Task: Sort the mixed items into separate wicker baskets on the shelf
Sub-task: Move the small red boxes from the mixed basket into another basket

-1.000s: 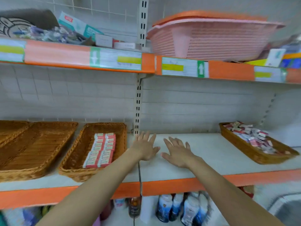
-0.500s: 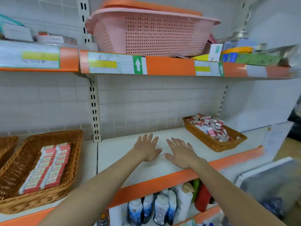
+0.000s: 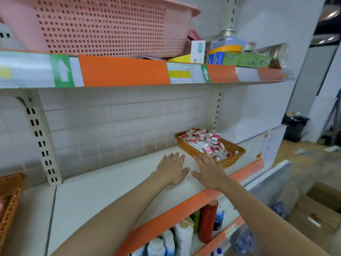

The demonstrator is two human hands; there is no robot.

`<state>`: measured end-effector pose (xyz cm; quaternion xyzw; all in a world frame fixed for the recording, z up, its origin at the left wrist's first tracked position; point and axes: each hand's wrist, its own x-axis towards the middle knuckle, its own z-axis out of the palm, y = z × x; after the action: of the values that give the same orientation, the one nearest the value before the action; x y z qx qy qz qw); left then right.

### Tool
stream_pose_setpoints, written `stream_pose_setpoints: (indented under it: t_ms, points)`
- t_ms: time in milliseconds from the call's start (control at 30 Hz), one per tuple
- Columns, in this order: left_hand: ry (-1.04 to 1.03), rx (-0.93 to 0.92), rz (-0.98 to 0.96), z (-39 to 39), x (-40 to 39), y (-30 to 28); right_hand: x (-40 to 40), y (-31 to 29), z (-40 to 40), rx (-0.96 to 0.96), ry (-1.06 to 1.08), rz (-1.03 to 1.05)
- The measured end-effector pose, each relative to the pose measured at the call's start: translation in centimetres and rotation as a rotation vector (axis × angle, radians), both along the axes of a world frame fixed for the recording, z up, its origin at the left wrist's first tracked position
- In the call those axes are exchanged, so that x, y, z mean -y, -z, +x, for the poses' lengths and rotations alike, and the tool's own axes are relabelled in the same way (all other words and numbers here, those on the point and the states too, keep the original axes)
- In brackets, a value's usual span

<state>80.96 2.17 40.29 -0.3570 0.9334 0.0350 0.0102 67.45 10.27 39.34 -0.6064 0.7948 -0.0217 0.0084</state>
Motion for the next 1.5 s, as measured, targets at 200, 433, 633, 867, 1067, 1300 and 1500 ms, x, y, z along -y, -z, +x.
stream_pose_setpoints:
  t_ms: [200,433,633,867,1067,1300,1500]
  points:
    - [0.005,-0.069,-0.031,-5.4,1.7,-0.3,1.9,-1.0,-6.1,-0.016,-0.027,-0.004]
    - [-0.115,-0.123,-0.042,-11.0,4.4,0.0,4.9,-1.9,-12.6,-0.013,-0.085,-0.010]
    - [-0.174,-0.143,-0.015,-13.5,6.9,0.5,7.7,-1.5,-16.1,-0.016,-0.112,-0.030]
    - [-0.172,-0.136,-0.025,-15.5,10.5,-0.4,10.8,-2.1,-17.5,0.011,-0.092,-0.118]
    - [-0.135,-0.154,-0.007,-16.7,12.5,0.0,12.6,-1.9,-17.5,-0.034,-0.061,-0.125]
    - [-0.118,-0.253,-0.085,-16.1,12.3,0.3,12.4,-2.1,-17.3,-0.064,-0.123,-0.152]
    - [-0.136,-0.394,-0.108,-13.9,9.9,0.0,11.3,-1.3,-16.6,-0.054,-0.148,-0.252]
